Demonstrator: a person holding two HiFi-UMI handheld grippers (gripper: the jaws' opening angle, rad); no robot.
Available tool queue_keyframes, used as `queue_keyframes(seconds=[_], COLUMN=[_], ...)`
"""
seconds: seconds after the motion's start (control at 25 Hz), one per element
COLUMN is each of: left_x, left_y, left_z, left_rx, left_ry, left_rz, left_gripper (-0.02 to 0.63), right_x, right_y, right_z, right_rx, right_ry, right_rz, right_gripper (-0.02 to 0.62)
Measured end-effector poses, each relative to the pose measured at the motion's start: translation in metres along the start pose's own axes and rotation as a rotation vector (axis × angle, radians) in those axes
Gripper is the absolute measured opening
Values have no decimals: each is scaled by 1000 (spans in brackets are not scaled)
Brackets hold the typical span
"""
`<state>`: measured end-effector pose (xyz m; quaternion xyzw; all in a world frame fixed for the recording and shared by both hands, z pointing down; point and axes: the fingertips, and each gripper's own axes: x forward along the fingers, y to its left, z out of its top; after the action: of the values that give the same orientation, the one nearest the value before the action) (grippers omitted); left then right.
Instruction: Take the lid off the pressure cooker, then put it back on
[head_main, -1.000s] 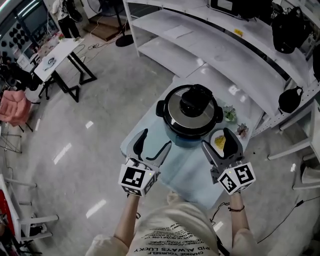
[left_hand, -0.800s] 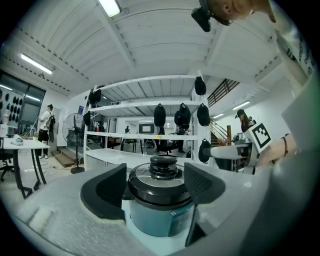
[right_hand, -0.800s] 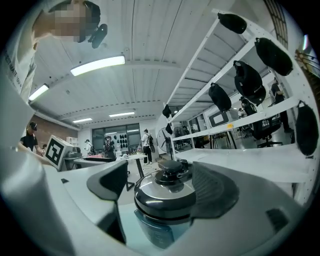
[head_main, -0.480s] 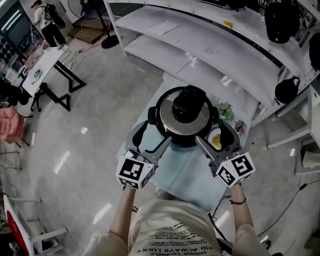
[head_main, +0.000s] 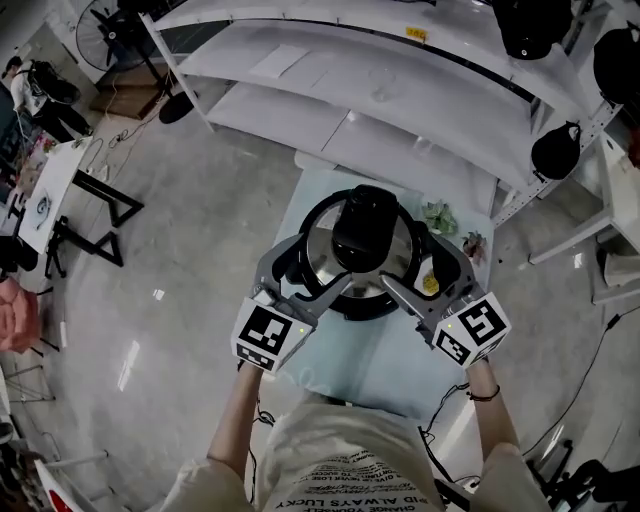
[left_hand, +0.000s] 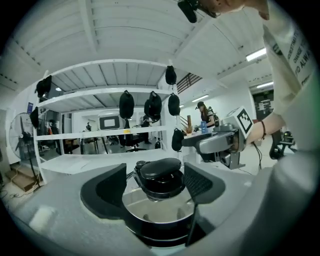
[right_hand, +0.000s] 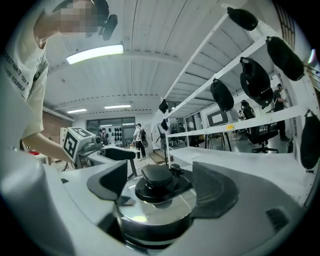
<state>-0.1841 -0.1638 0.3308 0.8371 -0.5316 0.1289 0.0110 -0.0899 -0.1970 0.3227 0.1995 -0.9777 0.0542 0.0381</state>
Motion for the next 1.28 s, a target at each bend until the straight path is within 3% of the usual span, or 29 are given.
queue_keyframes(seconds=[0.44,0.72,0.88,1.28], left_x=[39,53,61,68], left_y=[9,-5,-6,-14], left_z=[-11,-20,-22,-26], left_rx=[134,258,320,366], left_ry=[73,163,182,195], left_rz=[-324,-566,-632,-774], left_gripper=[344,344,344,344], right_x=[34,49,56,68], right_y=[-2,-2,2,6], right_z=[-13,-25,-29,-42], right_rx=[-62,-92,-114,-150], right_ry=[111,216,264,364], right_rz=[92,204,257,335], right_gripper=[387,387,387,385])
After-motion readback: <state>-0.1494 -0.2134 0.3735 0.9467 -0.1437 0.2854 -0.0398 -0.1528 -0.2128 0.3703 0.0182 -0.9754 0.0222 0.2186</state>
